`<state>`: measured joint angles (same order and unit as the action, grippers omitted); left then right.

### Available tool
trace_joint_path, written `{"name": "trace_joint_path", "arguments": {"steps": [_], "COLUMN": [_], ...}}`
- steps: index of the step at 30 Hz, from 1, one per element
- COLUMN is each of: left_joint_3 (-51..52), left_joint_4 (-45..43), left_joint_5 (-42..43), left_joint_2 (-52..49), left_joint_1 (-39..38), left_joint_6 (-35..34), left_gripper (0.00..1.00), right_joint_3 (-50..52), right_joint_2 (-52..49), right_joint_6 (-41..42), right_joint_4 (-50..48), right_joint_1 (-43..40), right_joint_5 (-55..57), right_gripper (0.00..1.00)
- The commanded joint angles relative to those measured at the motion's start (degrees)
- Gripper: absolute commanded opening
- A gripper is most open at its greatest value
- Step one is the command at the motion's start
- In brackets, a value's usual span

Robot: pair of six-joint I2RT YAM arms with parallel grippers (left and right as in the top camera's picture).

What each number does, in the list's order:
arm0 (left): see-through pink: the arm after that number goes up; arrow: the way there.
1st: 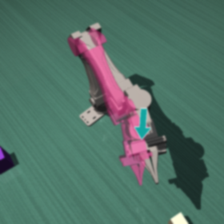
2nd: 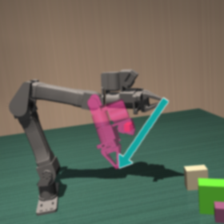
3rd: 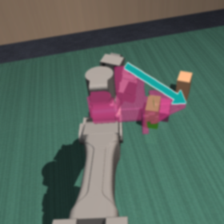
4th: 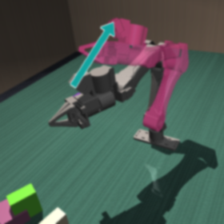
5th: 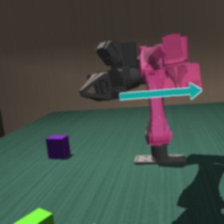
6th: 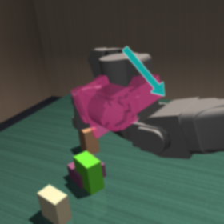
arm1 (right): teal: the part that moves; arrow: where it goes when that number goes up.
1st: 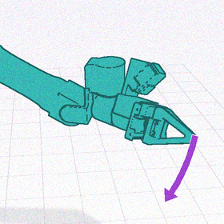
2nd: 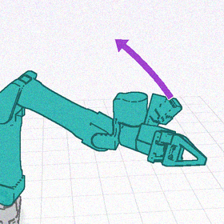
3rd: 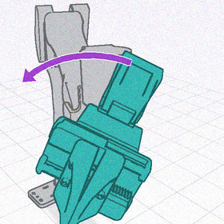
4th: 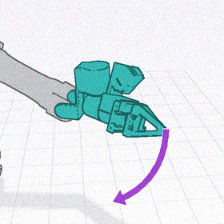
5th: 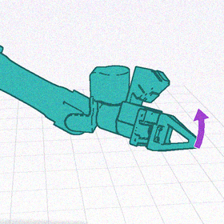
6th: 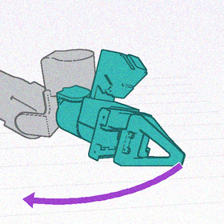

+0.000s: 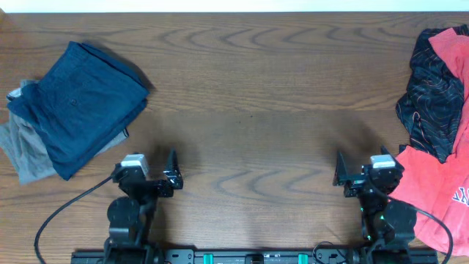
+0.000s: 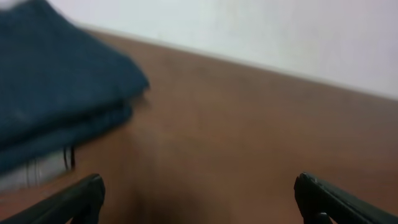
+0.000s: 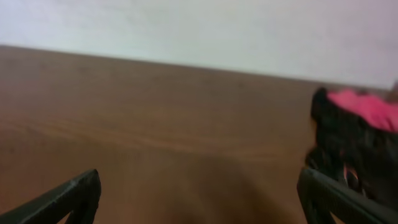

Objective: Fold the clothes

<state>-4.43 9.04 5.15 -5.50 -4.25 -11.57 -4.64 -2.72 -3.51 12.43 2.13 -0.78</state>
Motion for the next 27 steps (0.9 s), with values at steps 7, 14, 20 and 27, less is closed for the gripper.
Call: {"name": "trace_joint_path", "arguments": {"steps": [7,14,20,27], "left_joint_3": [-19.5,-30.6,-31.5,-31.5], "left_joint_4": [14.2,24.1,24.8,24.8], "left_joint_5": [1.9,1.9,1.9,1.9], "left_joint_2": [-18.6,-33.4,-39.4,-41.0], "left_joint_1": [-0.1,-0.1,-0.1,-0.1], "left_joint_6": [0.8,0.8,0.8,0.8], "left_gripper": [0.98,0.98,0.98,0.98], "right_joint_3": [-19.3,-34.2,-36.8,-36.7], "right_joint_2": [-17.8,-41.3,-59.0,-74.1], "right_joint_6": [7.1,13.1,13.1,21.8], "right_joint_4": [15.6,32.8,35.2,33.9], "right_joint_1": [0.5,-0.9,-3.6,-9.6], "right_joint_5": [8.1,10.7,9.9,16.8], "right_gripper": [0.99,0.99,0.99,0.99]}}
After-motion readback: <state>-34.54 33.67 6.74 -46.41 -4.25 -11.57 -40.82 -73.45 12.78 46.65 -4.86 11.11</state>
